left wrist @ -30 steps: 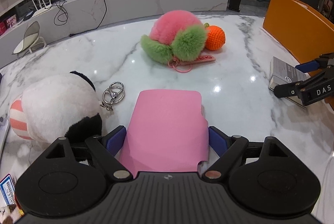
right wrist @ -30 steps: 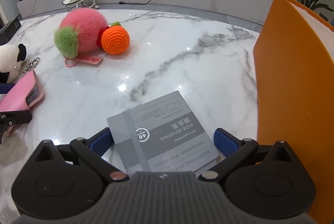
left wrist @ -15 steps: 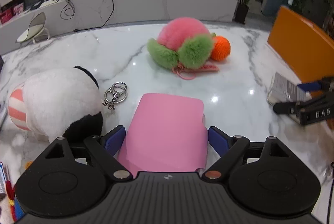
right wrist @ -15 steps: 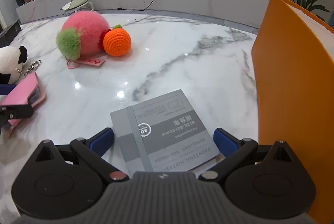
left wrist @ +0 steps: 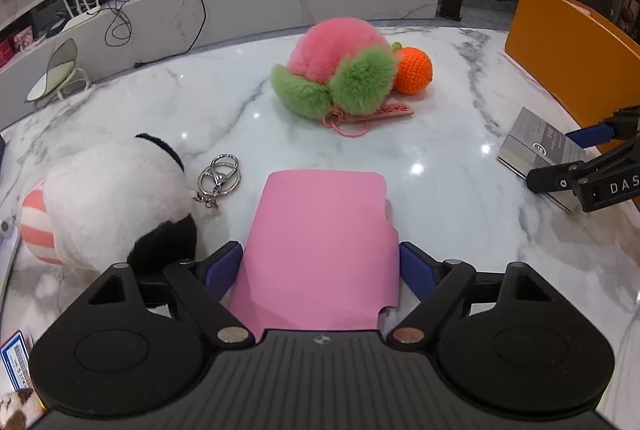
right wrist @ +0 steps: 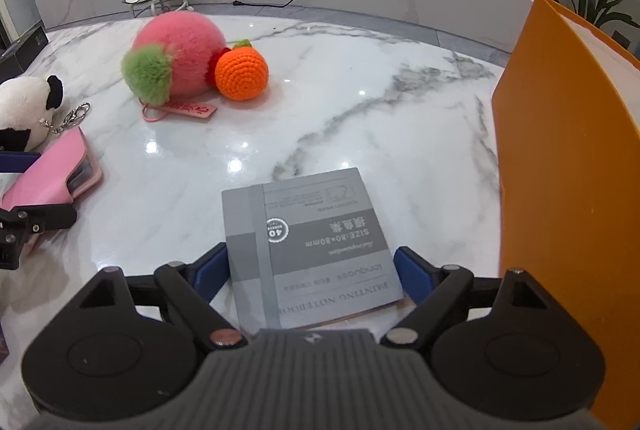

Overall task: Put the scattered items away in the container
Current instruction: 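Close the right gripper on the grey notebook while the left gripper holds the pink wallet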

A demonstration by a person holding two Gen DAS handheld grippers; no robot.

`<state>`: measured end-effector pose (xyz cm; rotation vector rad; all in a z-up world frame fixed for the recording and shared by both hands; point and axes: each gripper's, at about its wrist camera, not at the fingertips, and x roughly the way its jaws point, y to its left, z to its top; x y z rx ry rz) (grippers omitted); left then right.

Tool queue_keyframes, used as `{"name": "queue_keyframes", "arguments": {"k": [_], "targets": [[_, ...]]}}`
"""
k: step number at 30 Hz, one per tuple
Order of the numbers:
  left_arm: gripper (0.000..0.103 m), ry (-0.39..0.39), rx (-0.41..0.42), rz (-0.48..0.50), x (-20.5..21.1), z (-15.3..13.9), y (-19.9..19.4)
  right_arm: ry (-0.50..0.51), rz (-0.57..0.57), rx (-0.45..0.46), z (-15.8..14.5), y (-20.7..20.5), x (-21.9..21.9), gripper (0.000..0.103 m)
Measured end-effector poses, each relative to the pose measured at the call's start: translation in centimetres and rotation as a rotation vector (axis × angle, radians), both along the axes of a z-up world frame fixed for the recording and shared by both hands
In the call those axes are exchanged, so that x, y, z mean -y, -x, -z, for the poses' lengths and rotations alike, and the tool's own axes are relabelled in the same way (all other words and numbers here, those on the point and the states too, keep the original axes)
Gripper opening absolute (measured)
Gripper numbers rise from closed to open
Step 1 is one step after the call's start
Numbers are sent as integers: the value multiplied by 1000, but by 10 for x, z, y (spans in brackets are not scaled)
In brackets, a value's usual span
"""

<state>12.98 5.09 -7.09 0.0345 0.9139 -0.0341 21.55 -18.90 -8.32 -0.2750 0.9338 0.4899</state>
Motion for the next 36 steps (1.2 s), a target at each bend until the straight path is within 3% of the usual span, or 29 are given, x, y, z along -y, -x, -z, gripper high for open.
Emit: {"name": "queue_keyframes", "arguments": {"k": [8, 20, 21, 22, 24, 26, 28, 29, 30, 36], "targets": [[97, -1, -28, -35, 0, -6, -1, -6, 3, 0, -4, 3, 2, 87], [96, -10, 21, -23, 13, -32, 6, -90, 9, 60, -42, 13, 10, 83], [96, -11, 22, -21, 15, -34, 6, -104, 7, 57, -45, 14, 11, 59], [96, -13, 25, -16, 18, -35, 7, -125, 5, 44, -49, 14, 12, 12], [96, -20, 31, -5, 24, -39, 8, -131, 29, 33, -54, 13, 15, 10], [96, -24, 32, 4, 29, -42, 9, -110, 53, 48, -56, 12, 19, 15], [96, -26, 34, 9, 34, -45, 11, -90, 68, 49, -53, 11, 25, 73], [96, -28, 37, 10, 36, -46, 11, -102, 59, 36, -50, 11, 29, 83], [96, -29, 40, 10, 37, -47, 12, -123, 54, 18, -46, 11, 33, 89], [96, -39, 34, 8, 40, -44, 13, -96, 95, -30, -30, 15, 30, 90]]}}
